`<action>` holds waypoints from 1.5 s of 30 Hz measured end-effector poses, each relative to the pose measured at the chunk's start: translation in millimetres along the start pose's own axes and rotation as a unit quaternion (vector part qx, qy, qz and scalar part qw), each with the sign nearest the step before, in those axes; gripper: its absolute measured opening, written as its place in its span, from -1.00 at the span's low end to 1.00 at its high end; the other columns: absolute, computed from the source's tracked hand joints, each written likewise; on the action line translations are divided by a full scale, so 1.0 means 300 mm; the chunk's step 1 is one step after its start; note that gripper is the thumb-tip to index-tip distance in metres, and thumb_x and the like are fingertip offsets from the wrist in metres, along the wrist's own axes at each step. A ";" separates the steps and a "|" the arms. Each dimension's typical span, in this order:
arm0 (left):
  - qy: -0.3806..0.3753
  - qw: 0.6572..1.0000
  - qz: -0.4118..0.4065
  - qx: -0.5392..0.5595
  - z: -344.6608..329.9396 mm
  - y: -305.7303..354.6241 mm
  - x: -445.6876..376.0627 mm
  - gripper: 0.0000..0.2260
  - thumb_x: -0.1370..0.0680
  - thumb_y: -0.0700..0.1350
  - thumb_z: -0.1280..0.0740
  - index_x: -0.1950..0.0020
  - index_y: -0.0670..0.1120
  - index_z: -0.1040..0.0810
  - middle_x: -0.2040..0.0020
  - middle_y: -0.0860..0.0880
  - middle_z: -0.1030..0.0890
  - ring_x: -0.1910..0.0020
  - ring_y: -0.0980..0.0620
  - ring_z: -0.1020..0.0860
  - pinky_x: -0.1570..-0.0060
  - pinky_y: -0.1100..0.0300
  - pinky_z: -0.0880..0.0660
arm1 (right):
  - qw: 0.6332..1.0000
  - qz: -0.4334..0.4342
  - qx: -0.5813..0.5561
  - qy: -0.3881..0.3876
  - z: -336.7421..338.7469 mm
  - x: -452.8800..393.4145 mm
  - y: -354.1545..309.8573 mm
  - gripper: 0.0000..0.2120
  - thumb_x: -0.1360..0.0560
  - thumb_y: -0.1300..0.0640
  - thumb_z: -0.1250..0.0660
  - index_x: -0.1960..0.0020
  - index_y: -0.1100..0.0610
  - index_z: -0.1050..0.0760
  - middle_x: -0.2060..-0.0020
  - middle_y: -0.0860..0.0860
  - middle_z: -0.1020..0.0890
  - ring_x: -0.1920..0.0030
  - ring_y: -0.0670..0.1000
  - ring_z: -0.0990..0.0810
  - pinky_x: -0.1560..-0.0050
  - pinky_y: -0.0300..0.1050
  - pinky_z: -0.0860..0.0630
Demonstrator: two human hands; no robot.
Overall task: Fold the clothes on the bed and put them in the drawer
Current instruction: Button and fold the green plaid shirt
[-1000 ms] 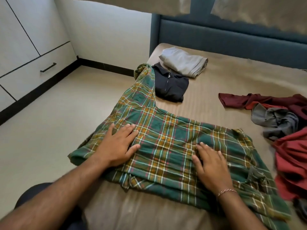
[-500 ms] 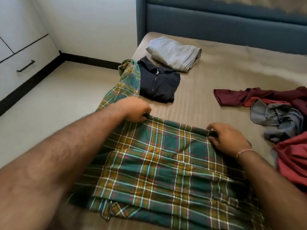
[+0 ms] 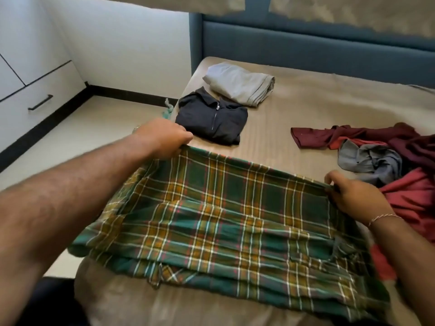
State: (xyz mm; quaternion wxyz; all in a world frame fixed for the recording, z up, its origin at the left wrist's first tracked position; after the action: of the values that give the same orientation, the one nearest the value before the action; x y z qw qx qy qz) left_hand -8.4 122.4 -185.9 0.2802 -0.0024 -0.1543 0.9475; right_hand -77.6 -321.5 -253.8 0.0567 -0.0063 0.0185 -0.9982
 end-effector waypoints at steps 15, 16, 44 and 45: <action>-0.046 0.991 0.072 0.100 -0.204 0.268 0.695 -0.54 -0.53 0.48 -0.06 0.00 0.13 -0.45 0.03 0.10 -0.52 0.11 0.04 -0.55 0.24 0.12 -0.45 | 0.951 0.131 0.119 -0.252 -0.079 0.530 -0.163 -0.69 -0.49 -0.22 -0.27 -0.20 -0.17 -0.43 -0.12 -0.21 -0.53 -0.02 -0.15 -0.57 -0.04 -0.17 -0.53; 0.007 0.989 0.096 0.112 -0.182 0.261 0.686 -0.51 -0.56 0.46 -0.02 0.03 0.11 -0.48 0.07 0.10 -0.52 0.13 0.04 -0.53 0.25 0.11 -0.46 | 0.953 0.130 0.128 -0.244 -0.037 0.523 -0.202 -0.67 -0.49 -0.28 -0.24 -0.16 -0.15 -0.48 -0.06 -0.20 -0.56 0.01 -0.14 -0.58 -0.05 -0.14 -0.55; 0.069 0.963 0.160 0.206 -0.266 0.690 0.291 -0.29 -0.61 0.30 -0.04 -0.68 -0.05 -0.11 -0.71 -0.13 -0.06 -0.70 -0.08 0.04 -0.60 -0.31 0.08 | 0.990 -0.018 -0.029 -0.138 -0.134 0.281 -0.024 -0.49 -0.50 -0.22 -0.45 -0.41 -0.15 -0.47 -0.40 -0.04 -0.47 -0.40 0.06 -0.45 -0.43 0.07 -0.33; 0.093 0.965 0.104 0.221 -0.215 0.789 0.264 -0.29 -0.62 0.29 -0.05 -0.69 -0.03 -0.09 -0.72 -0.12 -0.03 -0.70 -0.06 0.06 -0.61 -0.29 0.08 | 0.984 0.005 -0.053 -0.168 -0.138 0.272 -0.037 -0.50 -0.49 -0.14 -0.50 -0.39 -0.10 -0.49 -0.32 -0.03 -0.52 -0.32 0.03 -0.51 -0.38 -0.01 -0.39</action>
State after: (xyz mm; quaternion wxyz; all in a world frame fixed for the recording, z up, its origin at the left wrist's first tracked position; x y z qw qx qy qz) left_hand -194.6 -5.0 -310.2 0.1864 -0.0448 0.0867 0.9776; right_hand -160.6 -318.2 -294.0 0.0635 -0.1771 0.0612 -0.9802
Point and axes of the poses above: each hand's wrist, its own x-axis away from the middle knuckle, its own z-axis out of the back of the hand, y = z × x, the point moved 8 cm from there along -x, towards the middle knuckle
